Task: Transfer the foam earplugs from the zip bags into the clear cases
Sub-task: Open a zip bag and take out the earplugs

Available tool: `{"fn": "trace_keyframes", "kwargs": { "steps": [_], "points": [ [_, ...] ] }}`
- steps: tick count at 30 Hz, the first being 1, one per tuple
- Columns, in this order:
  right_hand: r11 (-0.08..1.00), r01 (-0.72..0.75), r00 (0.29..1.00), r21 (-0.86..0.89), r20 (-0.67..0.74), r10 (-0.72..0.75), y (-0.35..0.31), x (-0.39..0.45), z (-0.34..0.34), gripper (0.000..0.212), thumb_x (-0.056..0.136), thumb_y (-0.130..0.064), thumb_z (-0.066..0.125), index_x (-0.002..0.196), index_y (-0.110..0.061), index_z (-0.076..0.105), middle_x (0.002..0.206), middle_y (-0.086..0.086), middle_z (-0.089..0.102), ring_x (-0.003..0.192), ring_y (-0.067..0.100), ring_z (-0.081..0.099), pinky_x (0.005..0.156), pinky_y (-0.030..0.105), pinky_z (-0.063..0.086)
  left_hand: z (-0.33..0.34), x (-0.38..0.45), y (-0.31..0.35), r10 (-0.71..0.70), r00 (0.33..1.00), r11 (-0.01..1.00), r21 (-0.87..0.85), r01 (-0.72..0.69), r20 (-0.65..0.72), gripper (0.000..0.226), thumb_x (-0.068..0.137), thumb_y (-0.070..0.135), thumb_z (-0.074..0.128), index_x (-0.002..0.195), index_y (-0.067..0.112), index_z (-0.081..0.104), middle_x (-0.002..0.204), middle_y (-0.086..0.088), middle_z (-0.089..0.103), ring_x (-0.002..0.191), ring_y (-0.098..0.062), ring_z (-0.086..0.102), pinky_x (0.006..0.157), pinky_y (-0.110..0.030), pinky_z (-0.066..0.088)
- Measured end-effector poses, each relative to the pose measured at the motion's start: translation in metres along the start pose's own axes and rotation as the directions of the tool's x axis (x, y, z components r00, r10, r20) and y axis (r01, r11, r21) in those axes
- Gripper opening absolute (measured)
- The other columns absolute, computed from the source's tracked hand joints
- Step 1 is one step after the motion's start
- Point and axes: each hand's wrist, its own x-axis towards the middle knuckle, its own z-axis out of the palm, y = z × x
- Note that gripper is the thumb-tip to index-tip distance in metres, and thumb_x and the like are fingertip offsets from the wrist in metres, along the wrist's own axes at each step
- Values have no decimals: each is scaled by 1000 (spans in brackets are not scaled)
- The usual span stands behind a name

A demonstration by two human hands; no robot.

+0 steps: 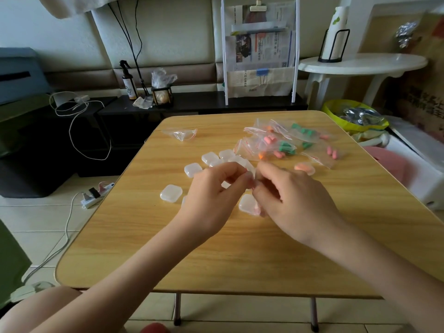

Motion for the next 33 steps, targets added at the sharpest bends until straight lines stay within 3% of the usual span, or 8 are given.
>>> {"fn": "trace_keyframes", "kwargs": {
  "steps": [5,8,13,17,20,24,29,33],
  "points": [
    [998,-39,991,-39,-126,34,-11,-3,4,26,88,-36,40,65,-23,42,46,-7,47,43,10,44,42,27,33,7,-3,3,129,992,983,132,-127,-9,28,98,18,47,74,4,51,66,-14,57,62,-29,51,61,-48,43],
    [996,-74,984,-45,-164,66,-10,-2,8,24,92,-27,45,69,-21,44,43,-8,38,41,9,38,42,24,20,7,-1,3,141,990,975,170,-140,11,29,100,18,41,74,4,43,64,-16,55,59,-29,50,60,-45,40],
    [995,-65,976,-77,-215,47,-10,-2,16,22,93,-25,44,72,-21,41,49,-12,37,42,7,35,41,23,18,5,0,2,133,989,963,227,-145,66,29,101,16,37,75,6,41,64,-18,53,60,-33,49,62,-49,39],
    [988,-32,956,-154,-293,-14,-12,-1,14,16,87,-28,39,72,-22,37,49,-13,33,37,11,27,39,17,11,1,2,3,112,989,950,281,-135,97,29,101,14,36,72,9,38,65,-17,51,64,-36,49,65,-52,39],
    [979,-38,946,-199,-324,-29,-1,6,8,11,84,-19,47,79,-10,53,50,-14,27,38,14,26,41,15,8,2,-1,5,115,991,944,303,-131,72,34,98,12,40,65,16,30,57,1,44,59,-29,48,62,-47,40],
    [983,108,969,-151,-207,-138,6,5,3,9,89,-23,41,83,-16,40,59,-13,32,43,12,30,36,23,22,1,-1,0,117,991,943,306,-130,60,34,100,21,37,67,14,33,56,-2,49,55,-28,51,59,-43,39],
    [921,316,939,-228,-60,-337,14,3,-2,15,80,-1,66,88,-13,61,113,7,56,79,18,55,40,36,47,-4,2,-4,133,991,941,315,-127,4,35,100,27,37,70,10,39,56,-8,52,56,-30,52,57,-41,37],
    [987,152,987,-57,59,-149,12,3,4,24,86,-20,45,93,-25,67,133,-5,47,103,15,50,58,45,52,5,-4,0,189,982,933,309,-185,16,34,100,28,38,67,19,35,54,4,43,51,-16,41,50,-35,35]
  ]
}}
